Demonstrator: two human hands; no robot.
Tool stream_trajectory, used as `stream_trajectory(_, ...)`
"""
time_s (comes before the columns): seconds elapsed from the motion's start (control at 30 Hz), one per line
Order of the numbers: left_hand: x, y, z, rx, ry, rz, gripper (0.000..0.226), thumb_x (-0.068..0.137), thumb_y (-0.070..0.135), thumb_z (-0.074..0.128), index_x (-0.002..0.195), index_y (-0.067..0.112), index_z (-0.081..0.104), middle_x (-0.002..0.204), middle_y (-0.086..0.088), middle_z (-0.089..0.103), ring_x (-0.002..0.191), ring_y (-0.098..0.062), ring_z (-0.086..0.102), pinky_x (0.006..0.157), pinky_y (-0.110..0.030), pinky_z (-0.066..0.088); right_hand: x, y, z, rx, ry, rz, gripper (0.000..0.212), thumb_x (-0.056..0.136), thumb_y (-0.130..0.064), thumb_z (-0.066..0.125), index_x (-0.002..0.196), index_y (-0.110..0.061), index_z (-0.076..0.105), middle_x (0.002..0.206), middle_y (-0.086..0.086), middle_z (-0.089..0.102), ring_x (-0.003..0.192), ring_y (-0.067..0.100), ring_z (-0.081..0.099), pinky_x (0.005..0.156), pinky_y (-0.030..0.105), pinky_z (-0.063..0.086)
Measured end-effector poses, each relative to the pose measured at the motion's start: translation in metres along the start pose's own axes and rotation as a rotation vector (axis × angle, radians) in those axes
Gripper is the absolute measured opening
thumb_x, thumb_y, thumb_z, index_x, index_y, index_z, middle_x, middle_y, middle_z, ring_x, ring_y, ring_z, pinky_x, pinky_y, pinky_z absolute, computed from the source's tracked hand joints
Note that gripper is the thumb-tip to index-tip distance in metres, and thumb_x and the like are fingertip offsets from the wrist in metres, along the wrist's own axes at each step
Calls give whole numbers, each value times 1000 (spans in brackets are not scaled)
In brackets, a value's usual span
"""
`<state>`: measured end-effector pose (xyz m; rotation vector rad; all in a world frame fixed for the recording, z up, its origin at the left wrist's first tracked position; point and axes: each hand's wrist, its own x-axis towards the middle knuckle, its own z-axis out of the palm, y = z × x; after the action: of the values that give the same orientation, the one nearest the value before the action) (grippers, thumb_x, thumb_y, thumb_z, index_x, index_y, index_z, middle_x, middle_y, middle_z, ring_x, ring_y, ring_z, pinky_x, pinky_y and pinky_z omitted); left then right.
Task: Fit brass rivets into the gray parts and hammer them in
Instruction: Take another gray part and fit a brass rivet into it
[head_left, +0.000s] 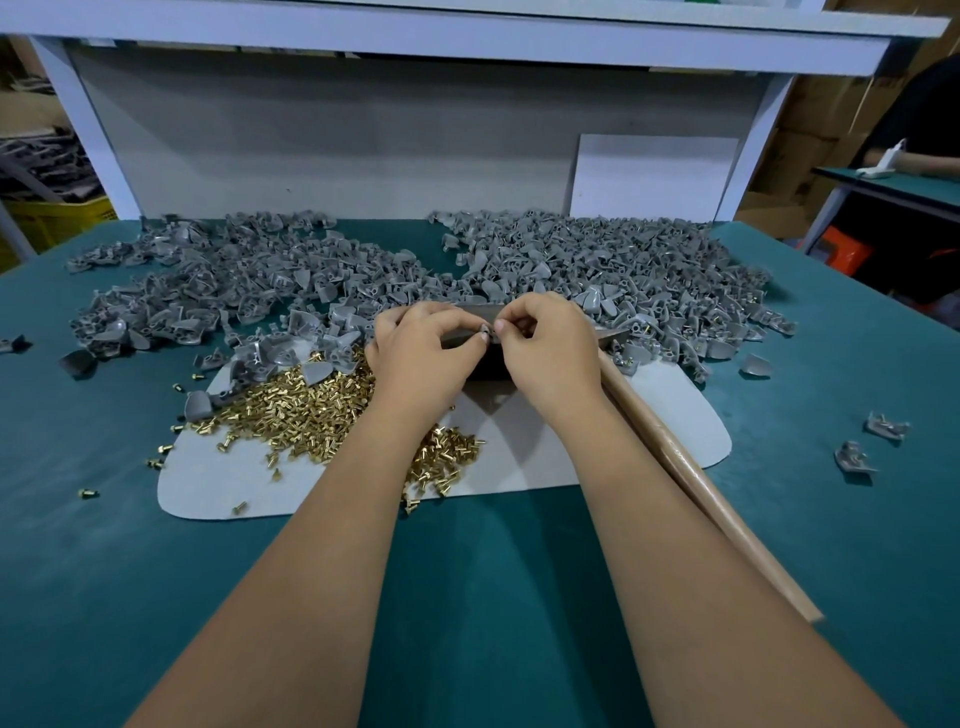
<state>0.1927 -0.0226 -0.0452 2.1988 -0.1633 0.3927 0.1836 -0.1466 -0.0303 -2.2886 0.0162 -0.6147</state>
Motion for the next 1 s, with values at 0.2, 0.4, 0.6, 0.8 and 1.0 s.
stream_trajectory(0.2,0,0,0,0,-10,-7,19,88,43,65,75,55,58,126,19,59,126,-17,28,93,-32,15,1,0,0,60,-15,22,22,85,-19,65,69,-33,57,90,-3,65,96,23,58,90,47,45)
stream_trajectory(0.4,0,0,0,-20,-2,-4,24,87,43,67,70,56,58,121,21,58,123,-13,27,91,-31,15,2,2,0,84,-19,44,28,85,-16,64,64,-33,56,87,-5,64,95,22,58,90,48,44)
stream_trajectory(0.6,0,0,0,-20,-4,-14,17,88,43,67,77,53,61,119,22,58,122,-14,27,88,-29,13,3,1,2,63,4,40,25,85,-18,65,67,-33,57,87,-5,64,94,22,58,89,47,46)
stream_trajectory(0.8,1,1,0,-13,-6,-10,24,88,43,67,71,56,56,117,23,56,122,-13,27,86,-27,11,3,2,4,56,24,62,28,84,-21,66,61,-33,54,84,-6,64,93,23,59,88,46,47)
stream_trajectory(1.0,0,1,2,3,8,-16,19,87,47,67,72,55,59,121,22,58,124,-15,28,89,-30,11,2,4,11,180,57,119,20,84,-16,65,68,-27,62,80,-6,63,96,24,57,79,42,51)
